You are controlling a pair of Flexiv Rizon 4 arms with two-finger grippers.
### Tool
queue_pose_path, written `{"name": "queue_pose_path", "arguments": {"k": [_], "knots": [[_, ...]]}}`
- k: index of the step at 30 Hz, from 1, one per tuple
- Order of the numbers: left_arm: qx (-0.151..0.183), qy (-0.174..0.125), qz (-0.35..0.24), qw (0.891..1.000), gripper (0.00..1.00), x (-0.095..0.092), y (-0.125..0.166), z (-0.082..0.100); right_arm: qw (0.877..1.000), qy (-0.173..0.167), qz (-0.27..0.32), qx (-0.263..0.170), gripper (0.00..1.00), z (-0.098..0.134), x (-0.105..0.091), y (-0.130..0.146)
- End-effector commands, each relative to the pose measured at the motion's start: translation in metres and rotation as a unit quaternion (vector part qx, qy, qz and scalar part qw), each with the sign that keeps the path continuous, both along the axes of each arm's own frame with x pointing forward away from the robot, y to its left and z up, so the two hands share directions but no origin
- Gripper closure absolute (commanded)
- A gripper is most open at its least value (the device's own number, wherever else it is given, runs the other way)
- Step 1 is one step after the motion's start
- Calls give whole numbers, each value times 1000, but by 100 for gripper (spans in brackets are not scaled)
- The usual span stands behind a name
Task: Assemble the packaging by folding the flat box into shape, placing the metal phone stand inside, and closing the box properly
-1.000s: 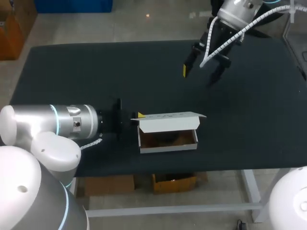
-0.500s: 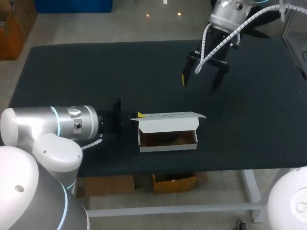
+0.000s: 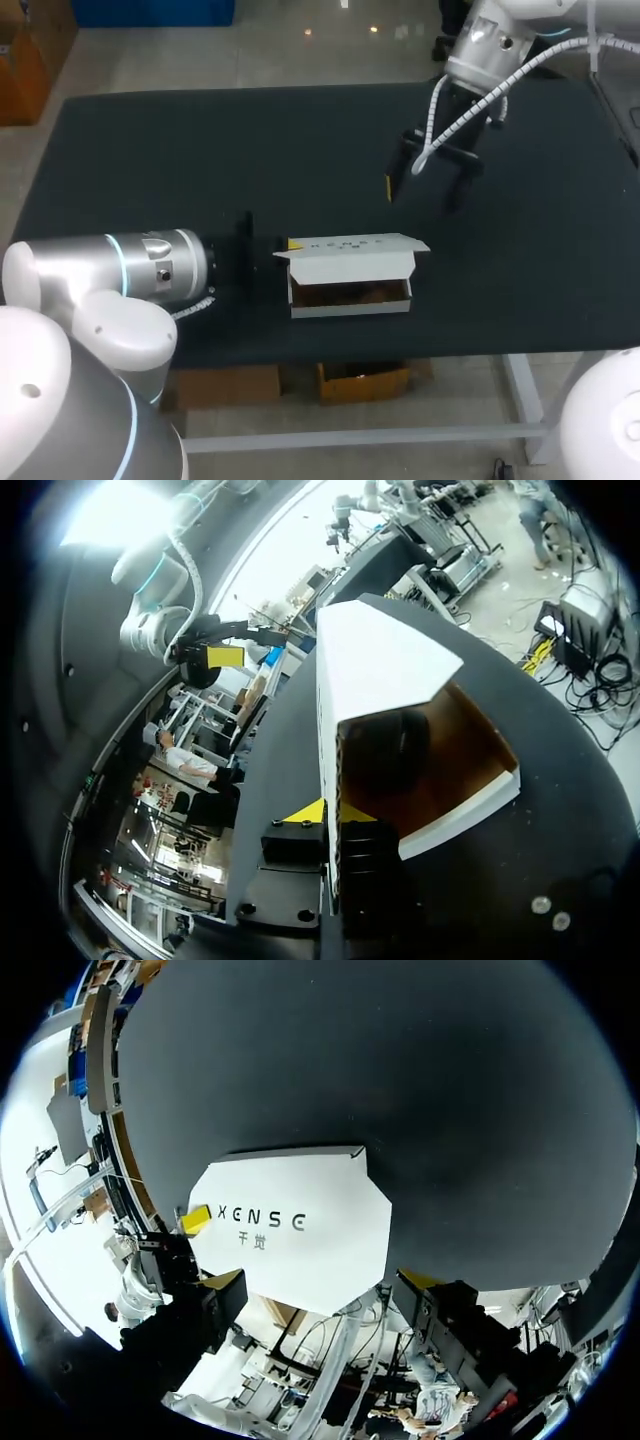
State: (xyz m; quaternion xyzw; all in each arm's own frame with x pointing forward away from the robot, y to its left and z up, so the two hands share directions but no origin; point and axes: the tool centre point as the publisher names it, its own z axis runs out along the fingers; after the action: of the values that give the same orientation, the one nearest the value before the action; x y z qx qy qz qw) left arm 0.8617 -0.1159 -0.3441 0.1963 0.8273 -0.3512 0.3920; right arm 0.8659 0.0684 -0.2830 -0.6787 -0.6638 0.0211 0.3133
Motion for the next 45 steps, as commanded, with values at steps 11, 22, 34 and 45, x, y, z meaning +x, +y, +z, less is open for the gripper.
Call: {"name": "queue_pose_path", "arguments": {"k": [11, 22, 34, 45], "knots": [[0, -11, 2, 1000, 100, -5, -6, -9, 999, -28, -14, 23, 53, -23, -18, 0], [0, -18, 1, 1000, 100, -7, -7, -12, 999, -29, -5, 22, 55, -32, -24, 6], [-8, -25, -2, 1000, 100, -9, -6, -14, 999, -39, -1, -8, 59, -39, -30, 12], [-13, -27, -3, 1000, 100, -8, -5, -17, 999, -34, -7, -14, 65, -50, -33, 12]]}}
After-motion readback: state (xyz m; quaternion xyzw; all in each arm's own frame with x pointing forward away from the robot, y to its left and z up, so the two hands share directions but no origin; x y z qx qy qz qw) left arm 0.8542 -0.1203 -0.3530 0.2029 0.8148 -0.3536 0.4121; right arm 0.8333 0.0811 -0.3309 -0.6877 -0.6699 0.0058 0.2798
